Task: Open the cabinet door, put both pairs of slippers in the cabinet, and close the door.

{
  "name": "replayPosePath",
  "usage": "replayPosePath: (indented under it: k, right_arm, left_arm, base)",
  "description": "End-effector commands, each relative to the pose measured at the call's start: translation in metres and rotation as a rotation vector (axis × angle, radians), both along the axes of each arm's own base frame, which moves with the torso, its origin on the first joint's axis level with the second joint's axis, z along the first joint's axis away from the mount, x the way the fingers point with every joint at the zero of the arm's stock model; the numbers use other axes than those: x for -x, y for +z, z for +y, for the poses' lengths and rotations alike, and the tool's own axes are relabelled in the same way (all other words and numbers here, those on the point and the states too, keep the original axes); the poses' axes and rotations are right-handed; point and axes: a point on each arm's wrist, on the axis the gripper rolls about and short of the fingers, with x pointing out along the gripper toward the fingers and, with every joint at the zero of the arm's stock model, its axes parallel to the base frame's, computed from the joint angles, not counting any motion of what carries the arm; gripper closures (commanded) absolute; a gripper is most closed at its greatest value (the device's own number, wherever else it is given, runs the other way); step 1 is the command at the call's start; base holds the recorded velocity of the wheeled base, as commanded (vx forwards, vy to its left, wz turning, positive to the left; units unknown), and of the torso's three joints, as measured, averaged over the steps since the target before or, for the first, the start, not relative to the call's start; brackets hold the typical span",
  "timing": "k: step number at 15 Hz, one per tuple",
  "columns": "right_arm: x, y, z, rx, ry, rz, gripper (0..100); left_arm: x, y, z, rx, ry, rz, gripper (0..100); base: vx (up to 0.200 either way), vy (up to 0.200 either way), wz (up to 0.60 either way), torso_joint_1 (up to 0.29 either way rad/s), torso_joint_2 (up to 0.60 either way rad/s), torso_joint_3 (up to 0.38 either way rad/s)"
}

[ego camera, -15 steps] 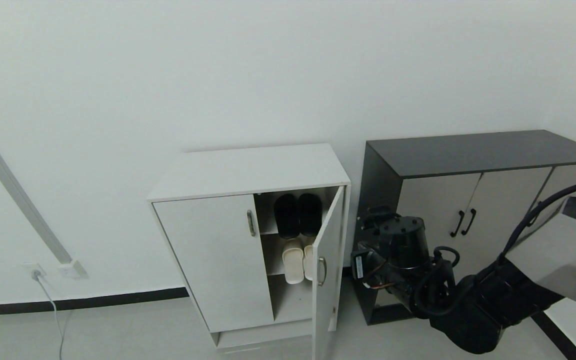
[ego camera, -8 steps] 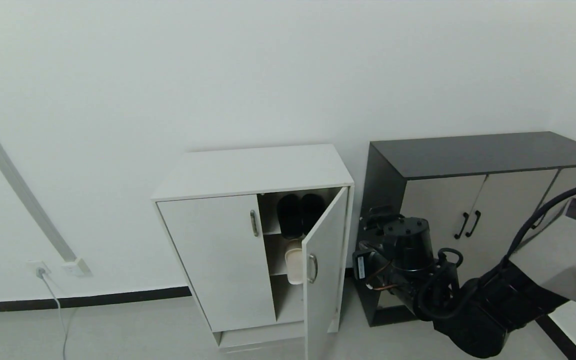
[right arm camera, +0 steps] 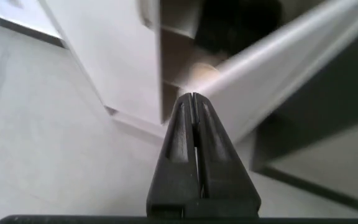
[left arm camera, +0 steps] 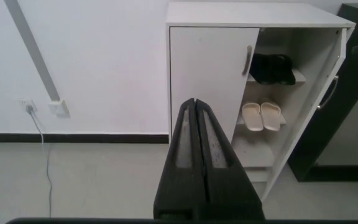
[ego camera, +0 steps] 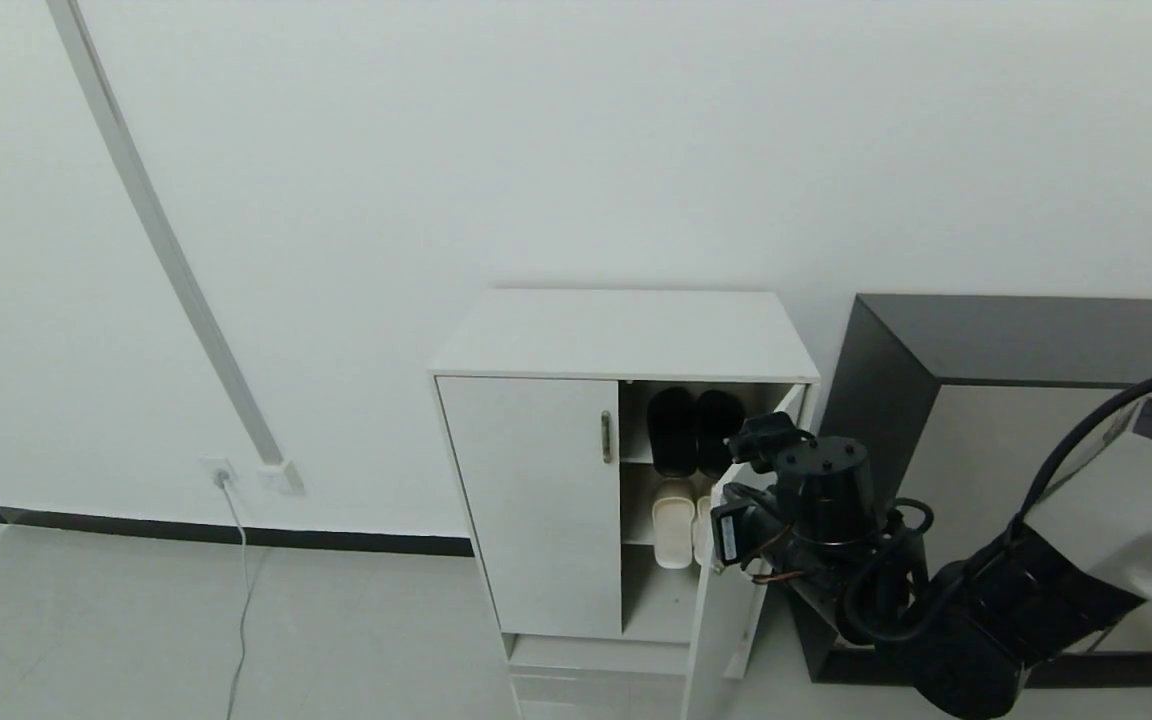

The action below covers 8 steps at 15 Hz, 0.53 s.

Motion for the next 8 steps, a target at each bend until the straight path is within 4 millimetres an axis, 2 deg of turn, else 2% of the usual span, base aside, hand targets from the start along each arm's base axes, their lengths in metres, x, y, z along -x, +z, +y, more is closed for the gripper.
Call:
replayPosePath:
  k: [1, 2, 4, 7, 8]
  right_arm:
    - [0.000, 0.003, -0.004, -0.003, -0.017, -0.011, 100]
    - [0.001, 0.005, -0.006, -0.003, -0.018, -0.014, 100]
    - [0.007, 0.012, -0.022, 0.043, -0.033, -0.025, 100]
    - [0.023, 0.016, -0.038, 0.063, -0.042, -0.007, 100]
    - [0.029, 0.011, -0.043, 0.080, -0.040, 0.017, 100]
  left_arm:
    - [0.000, 0.000, 0.000, 0.000, -0.001, 0.000, 100]
    - [0.000, 0.000, 0.000, 0.000, -0.001, 0.000, 100]
    - [0.000, 0.000, 0.000, 0.000, -0.001, 0.000, 100]
    - [0.000, 0.000, 0.000, -0.001, -0.001, 0.000, 100]
    - [0.000, 0.000, 0.000, -0.003, -0.001, 0.000, 100]
  base:
    - [0.000, 0.000, 0.00, 0.000, 0.00, 0.000]
    - [0.000, 0.000, 0.00, 0.000, 0.00, 0.000]
    - [0.000, 0.000, 0.00, 0.000, 0.00, 0.000]
    - [0.000, 0.000, 0.00, 0.000, 0.00, 0.000]
    - [0.200, 0.000, 0.00, 0.002, 0.00, 0.002]
